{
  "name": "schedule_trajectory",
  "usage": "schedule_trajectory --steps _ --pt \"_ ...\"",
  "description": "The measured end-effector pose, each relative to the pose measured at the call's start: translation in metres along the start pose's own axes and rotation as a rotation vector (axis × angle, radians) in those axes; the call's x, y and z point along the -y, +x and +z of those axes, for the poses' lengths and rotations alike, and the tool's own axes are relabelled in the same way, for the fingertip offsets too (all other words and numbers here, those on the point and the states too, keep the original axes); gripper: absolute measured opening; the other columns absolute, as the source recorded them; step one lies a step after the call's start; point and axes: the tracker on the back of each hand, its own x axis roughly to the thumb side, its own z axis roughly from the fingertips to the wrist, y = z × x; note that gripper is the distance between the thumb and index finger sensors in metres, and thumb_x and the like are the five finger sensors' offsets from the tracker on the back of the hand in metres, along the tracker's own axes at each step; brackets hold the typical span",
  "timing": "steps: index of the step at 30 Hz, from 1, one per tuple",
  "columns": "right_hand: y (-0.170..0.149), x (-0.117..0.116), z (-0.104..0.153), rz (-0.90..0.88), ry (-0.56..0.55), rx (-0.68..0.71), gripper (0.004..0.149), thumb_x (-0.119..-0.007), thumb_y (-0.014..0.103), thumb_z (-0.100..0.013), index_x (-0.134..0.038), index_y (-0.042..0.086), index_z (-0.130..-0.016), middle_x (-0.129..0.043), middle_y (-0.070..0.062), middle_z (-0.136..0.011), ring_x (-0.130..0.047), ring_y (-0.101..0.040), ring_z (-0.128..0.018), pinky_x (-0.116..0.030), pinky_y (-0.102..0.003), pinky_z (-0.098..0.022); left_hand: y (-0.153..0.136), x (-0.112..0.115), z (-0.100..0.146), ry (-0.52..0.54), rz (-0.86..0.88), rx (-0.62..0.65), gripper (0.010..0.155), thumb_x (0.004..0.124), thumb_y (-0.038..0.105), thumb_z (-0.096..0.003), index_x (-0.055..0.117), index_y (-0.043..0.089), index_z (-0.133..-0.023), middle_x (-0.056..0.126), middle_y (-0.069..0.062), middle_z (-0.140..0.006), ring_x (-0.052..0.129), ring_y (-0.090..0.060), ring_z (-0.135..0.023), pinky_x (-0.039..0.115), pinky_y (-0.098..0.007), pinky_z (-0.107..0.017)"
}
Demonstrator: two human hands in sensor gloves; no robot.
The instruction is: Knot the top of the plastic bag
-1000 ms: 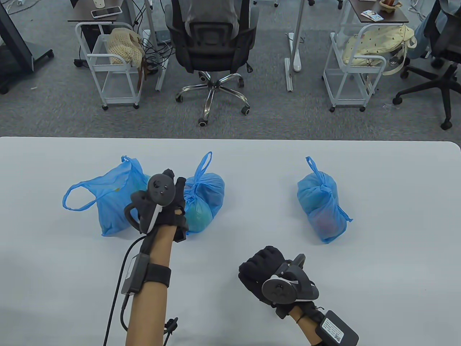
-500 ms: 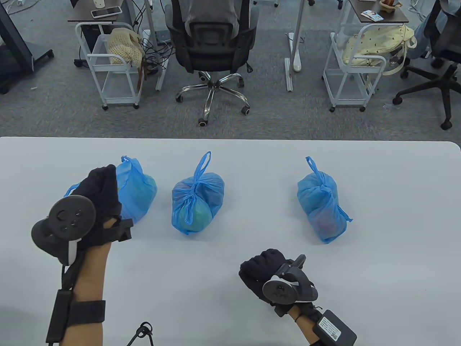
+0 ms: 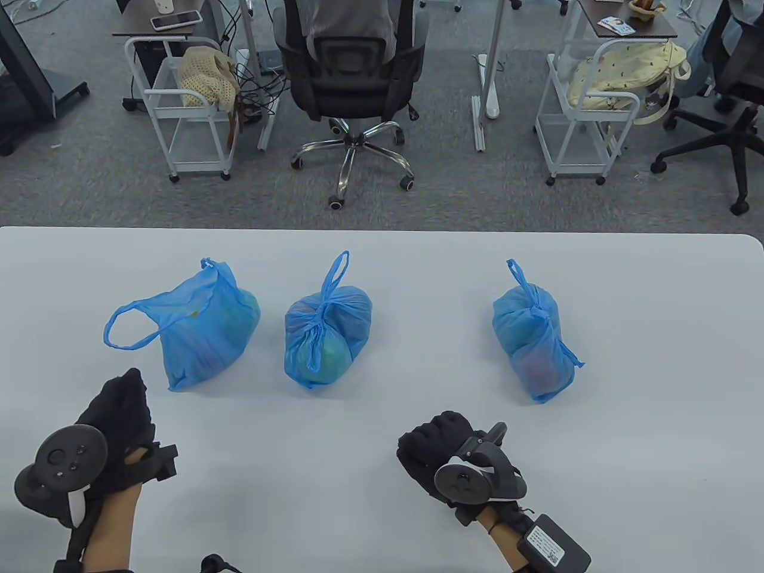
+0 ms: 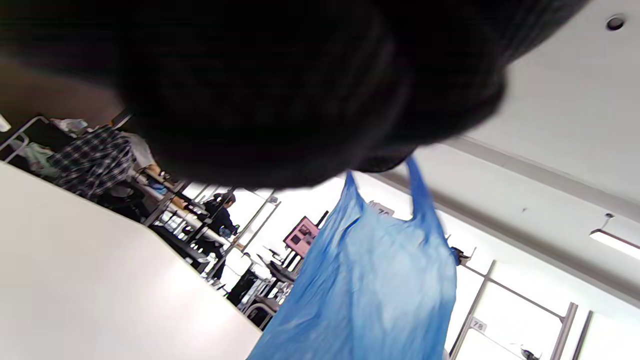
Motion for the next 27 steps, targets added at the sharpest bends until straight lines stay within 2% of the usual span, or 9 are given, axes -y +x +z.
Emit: schedule_trajectory --steps 2,4,6,8,10,15,20,23,27 --pt "0.0 -0.001 0.0 -0.001 0.01 0.002 0.038 -0.078 0.042 -0.047 -0.097 0.013 -0.064 -0.104 -0.012 -0.056 -0.106 -0.034 -0.045 -0.08 -0.061 -0.042 -0.01 0.012 -0.002 -0.029 -0.009 -0.038 0.044 0.07 0.051 -0.0516 0.09 0.024 -0.081 0.106 0.009 -0.049 0.111 -0.013 -0.034 0.092 -0.039 -0.034" --pt "0.001 -0.002 -0.001 0.0 0.015 0.006 0.038 -0.078 0.042 -0.047 -0.097 0.013 -0.064 -0.104 -0.012 -0.056 -0.106 -0.035 -0.044 -0.08 -0.061 -0.042 -0.015 0.026 -0.006 -0.12 0.029 -0.09 0.058 0.072 0.054 -0.0505 0.071 0.022 -0.099 0.094 0.0 -0.081 0.102 -0.023 -0.068 0.082 -0.052 -0.055" --pt "0.001 -0.003 -0.002 -0.005 0.016 0.011 0.038 -0.078 0.042 -0.047 -0.097 0.013 -0.064 -0.104 -0.012 -0.056 -0.106 -0.035 -0.045 -0.079 -0.061 -0.042 -0.016 0.038 -0.011 -0.243 0.084 -0.145 0.073 0.074 0.058 -0.0499 0.05 0.022 -0.109 0.068 -0.008 -0.109 0.081 -0.032 -0.095 0.063 -0.067 -0.066" --pt "0.002 -0.004 -0.002 -0.01 0.022 0.015 0.038 -0.078 0.042 -0.047 -0.097 0.013 -0.064 -0.104 -0.012 -0.056 -0.106 -0.035 -0.045 -0.079 -0.061 -0.042 -0.016 0.05 -0.016 -0.399 0.145 -0.201 0.09 0.074 0.062 -0.0506 0.026 0.019 -0.113 0.036 -0.014 -0.121 0.054 -0.041 -0.11 0.047 -0.075 -0.07" --pt "0.004 -0.005 -0.002 -0.008 0.03 0.022 0.038 -0.078 0.042 -0.047 -0.097 0.013 -0.064 -0.104 -0.012 -0.057 -0.106 -0.034 -0.045 -0.079 -0.061 -0.042 -0.015 0.06 -0.021 -0.412 0.182 -0.221 0.098 0.075 0.064 -0.05 0.015 0.019 -0.112 0.021 -0.014 -0.123 0.042 -0.044 -0.113 0.043 -0.076 -0.071" --pt "0.006 -0.006 -0.003 -0.014 0.033 0.039 0.038 -0.078 0.042 -0.047 -0.097 0.013 -0.064 -0.104 -0.012 -0.057 -0.106 -0.035 -0.045 -0.079 -0.061 -0.042 -0.007 0.083 -0.038 -0.445 0.272 -0.258 0.115 0.076 0.073 -0.0411 0.003 0.015 -0.109 0.006 -0.018 -0.12 0.022 -0.053 -0.11 0.03 -0.078 -0.069" --pt "0.009 -0.009 -0.004 -0.022 0.043 0.06 0.038 -0.078 0.042 -0.047 -0.097 0.013 -0.064 -0.104 -0.012 -0.057 -0.106 -0.035 -0.045 -0.079 -0.061 -0.042 0.006 0.103 -0.051 -0.431 0.346 -0.279 0.121 0.08 0.072 -0.04 -0.003 0.014 -0.106 0.002 -0.019 -0.118 0.021 -0.054 -0.109 0.029 -0.081 -0.067" --pt "0.012 -0.011 -0.005 -0.027 0.054 0.075 0.038 -0.078 0.042 -0.047 -0.097 0.013 -0.064 -0.104 -0.012 -0.057 -0.106 -0.035 -0.045 -0.079 -0.061 -0.042 0.013 0.109 -0.053 -0.363 0.283 -0.287 0.116 0.083 0.07 -0.0412 0.007 0.015 -0.11 0.022 -0.014 -0.121 0.037 -0.051 -0.111 0.037 -0.081 -0.067" --pt "0.016 -0.012 -0.005 -0.027 0.061 0.095 0.038 -0.078 0.042 -0.047 -0.097 0.013 -0.064 -0.104 -0.012 -0.057 -0.106 -0.034 -0.046 -0.079 -0.061 -0.042 0.016 0.113 -0.055 -0.178 0.155 -0.29 0.095 0.087 0.067 -0.0401 0.04 0.023 -0.111 0.061 -0.003 -0.114 0.063 -0.042 -0.107 0.043 -0.079 -0.065"
